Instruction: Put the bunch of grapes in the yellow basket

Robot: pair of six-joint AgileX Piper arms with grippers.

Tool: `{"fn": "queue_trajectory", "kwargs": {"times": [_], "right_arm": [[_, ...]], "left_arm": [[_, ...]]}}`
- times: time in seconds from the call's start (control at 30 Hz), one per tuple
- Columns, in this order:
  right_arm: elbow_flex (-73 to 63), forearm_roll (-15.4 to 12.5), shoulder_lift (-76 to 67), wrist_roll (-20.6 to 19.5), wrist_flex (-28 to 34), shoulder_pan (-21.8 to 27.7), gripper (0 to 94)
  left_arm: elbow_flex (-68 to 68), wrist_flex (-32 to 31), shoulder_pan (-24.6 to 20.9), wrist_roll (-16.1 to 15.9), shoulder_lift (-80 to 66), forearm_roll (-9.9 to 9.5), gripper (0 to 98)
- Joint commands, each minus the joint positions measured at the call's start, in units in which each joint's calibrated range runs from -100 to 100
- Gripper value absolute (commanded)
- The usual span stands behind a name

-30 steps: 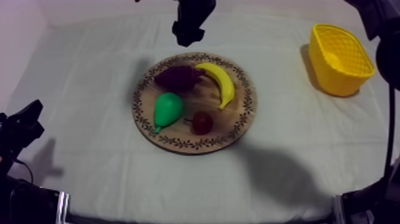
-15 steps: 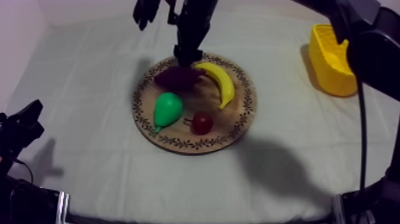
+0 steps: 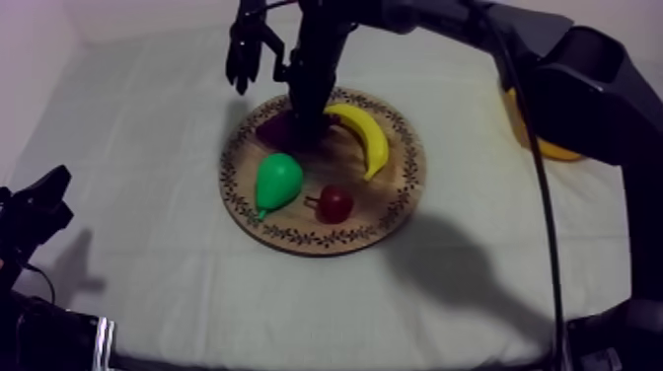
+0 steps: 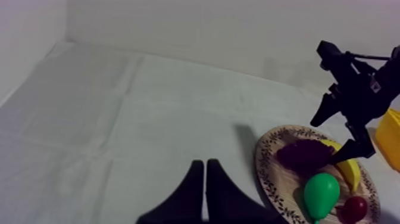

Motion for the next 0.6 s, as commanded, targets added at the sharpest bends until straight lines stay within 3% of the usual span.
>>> {"fn": "queue_trajectory", "kwargs": {"times": [0.0,0.3,0.57], "right_arm": [[-0.63,-0.06,1.3,0.09,-0.35,0.03,66.0],[-1.44,0.2,5.91,0.04,-3.44,0.29,63.7],[-0.01,-0.06,6.93,0.83,-6.74,0.08,44.6]], "left_arm": [[-0.03,0.01,-0.03,0.0,0.0,0.02,0.1],[-0.03,0.01,-0.03,0.0,0.0,0.02,0.1],[-0.03,0.01,-0.03,0.0,0.0,0.02,0.1]]}}
